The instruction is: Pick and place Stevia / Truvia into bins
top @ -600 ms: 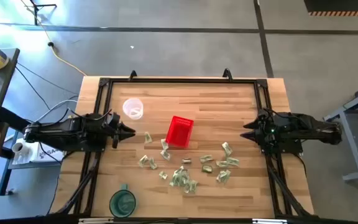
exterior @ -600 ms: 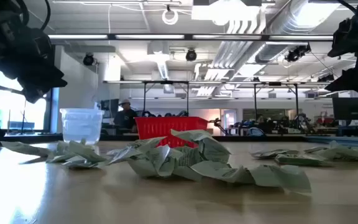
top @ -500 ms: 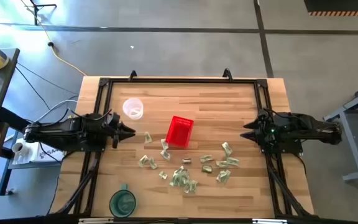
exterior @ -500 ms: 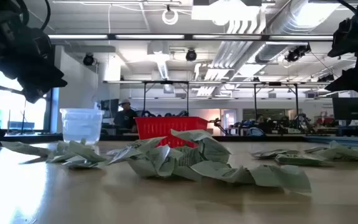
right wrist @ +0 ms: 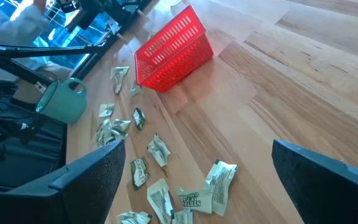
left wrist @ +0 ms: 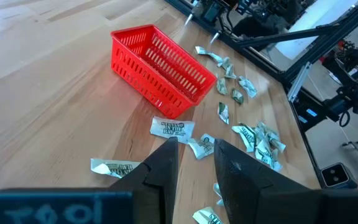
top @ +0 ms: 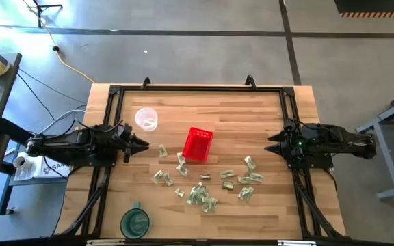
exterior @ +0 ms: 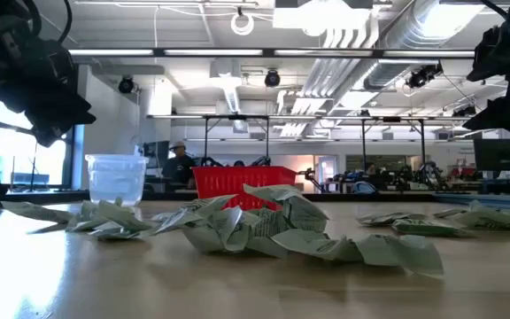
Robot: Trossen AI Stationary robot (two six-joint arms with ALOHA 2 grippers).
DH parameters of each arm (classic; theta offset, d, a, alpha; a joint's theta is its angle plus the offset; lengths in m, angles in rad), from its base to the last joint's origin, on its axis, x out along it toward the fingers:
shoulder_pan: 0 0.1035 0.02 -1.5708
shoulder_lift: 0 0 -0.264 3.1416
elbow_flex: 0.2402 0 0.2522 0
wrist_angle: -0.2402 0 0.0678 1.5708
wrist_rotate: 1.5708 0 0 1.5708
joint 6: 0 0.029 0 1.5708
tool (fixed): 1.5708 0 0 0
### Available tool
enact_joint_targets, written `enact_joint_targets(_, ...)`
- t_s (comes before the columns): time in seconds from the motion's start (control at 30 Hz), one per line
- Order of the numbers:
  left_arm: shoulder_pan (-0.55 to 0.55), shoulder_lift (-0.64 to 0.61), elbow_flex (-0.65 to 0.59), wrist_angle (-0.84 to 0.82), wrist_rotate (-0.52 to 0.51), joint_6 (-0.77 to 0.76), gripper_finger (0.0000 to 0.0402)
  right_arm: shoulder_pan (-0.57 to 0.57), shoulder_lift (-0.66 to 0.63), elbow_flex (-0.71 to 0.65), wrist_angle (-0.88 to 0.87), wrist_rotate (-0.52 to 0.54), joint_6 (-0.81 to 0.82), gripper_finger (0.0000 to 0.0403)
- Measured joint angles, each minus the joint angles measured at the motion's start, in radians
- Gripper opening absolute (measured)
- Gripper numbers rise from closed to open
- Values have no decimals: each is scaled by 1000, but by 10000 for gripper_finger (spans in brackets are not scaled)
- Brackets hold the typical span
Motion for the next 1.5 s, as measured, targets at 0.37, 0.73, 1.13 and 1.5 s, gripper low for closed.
enact_joint_targets(0.37,0,0,0,0,0,0,140,0,0,0,0,0,0,394)
enact_joint_targets(0.73,0,0,0,0,0,0,140,0,0,0,0,0,0,394)
enact_joint_targets(1.13,0,0,0,0,0,0,140,0,0,0,0,0,0,394)
enact_joint_targets(1.5,0,-2,2,450,-341,-216,140,0,0,0,1,74,-19,394)
